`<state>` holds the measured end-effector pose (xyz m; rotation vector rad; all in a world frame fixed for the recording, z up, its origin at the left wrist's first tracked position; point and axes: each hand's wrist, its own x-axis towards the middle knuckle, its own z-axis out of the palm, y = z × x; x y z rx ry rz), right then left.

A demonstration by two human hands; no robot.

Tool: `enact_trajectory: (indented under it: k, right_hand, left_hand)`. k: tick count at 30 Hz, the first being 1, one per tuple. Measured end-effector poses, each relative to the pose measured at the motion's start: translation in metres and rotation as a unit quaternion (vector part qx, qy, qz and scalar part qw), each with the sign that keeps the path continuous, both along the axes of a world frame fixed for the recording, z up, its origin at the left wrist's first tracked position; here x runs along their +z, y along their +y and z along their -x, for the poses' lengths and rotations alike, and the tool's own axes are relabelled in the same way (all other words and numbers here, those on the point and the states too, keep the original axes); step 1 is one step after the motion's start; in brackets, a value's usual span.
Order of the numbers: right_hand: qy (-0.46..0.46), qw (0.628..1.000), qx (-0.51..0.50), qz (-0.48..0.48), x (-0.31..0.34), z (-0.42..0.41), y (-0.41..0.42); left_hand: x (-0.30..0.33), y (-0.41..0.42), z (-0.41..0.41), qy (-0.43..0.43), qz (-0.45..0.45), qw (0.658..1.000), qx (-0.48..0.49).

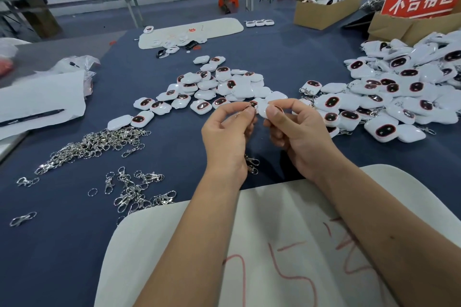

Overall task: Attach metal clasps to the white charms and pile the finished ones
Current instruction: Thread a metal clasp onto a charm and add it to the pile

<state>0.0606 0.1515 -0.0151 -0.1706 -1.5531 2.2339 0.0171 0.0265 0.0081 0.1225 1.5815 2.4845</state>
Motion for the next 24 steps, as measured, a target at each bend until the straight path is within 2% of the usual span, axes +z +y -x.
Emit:
enact_trajectory:
  k: [3,6,12,18,21,24]
  right_hand:
    - [-0.007,1.000,-0.009,0.007,0.0001,-0.0004,0.0023]
    - [-0.009,1.000,-0.021,0.016,0.0004,-0.0004,0.0027]
    - [-0.008,0.998,-0.051,0.021,0.0023,-0.0006,0.0017]
    - [-0.003,0.994,-0.090,-0.056,0.0020,-0.0034,-0.0003]
    - [-0.002,0.994,-0.094,-0.046,0.0030,-0.0029,-0.0006]
    - [-0.004,0.996,-0.087,-0.003,0.0044,-0.0012,0.0001]
  left_hand:
    - [-0.0033,-0.0039,0.0046,0.094,0.106,0.990,0.026]
    - [-0.0052,-0.0078,0.0092,0.188,0.227,0.954,0.043]
    - [-0.0048,-0.0058,0.0035,0.278,0.285,0.915,0.061]
    - [-0.0055,-0.0069,-0.0002,0.331,0.327,0.883,0.063]
    - [-0.0056,-0.0061,0.0022,0.310,0.310,0.896,0.065]
    - [-0.0062,-0.0026,0.0029,0.212,0.217,0.952,0.035]
